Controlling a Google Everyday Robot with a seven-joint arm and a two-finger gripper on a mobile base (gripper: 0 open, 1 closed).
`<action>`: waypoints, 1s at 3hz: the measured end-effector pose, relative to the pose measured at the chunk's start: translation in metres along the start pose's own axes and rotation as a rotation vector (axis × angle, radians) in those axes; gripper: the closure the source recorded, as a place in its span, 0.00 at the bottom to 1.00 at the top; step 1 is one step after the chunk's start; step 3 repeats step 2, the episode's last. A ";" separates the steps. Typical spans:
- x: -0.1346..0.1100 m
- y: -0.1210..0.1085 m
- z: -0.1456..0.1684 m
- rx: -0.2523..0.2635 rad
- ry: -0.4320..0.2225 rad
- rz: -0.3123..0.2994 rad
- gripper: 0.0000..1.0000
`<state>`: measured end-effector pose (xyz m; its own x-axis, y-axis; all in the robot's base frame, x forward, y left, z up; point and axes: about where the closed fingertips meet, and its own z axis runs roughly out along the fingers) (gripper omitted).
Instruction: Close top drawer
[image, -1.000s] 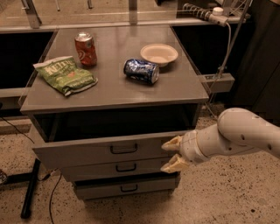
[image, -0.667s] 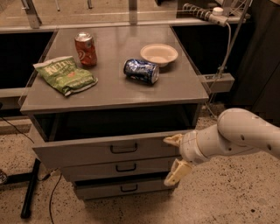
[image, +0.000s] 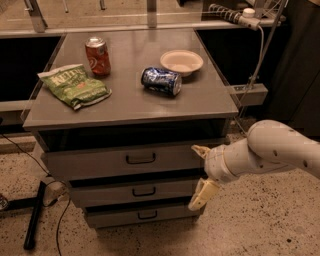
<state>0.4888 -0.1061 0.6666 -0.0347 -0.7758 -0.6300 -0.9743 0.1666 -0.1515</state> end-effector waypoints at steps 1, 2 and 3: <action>0.006 -0.035 0.026 0.004 -0.017 0.035 0.00; 0.006 -0.035 0.026 0.004 -0.017 0.035 0.00; 0.006 -0.035 0.026 0.004 -0.017 0.035 0.00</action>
Offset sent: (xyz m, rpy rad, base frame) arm 0.0998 0.0129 -0.0423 0.0353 0.0334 -0.0484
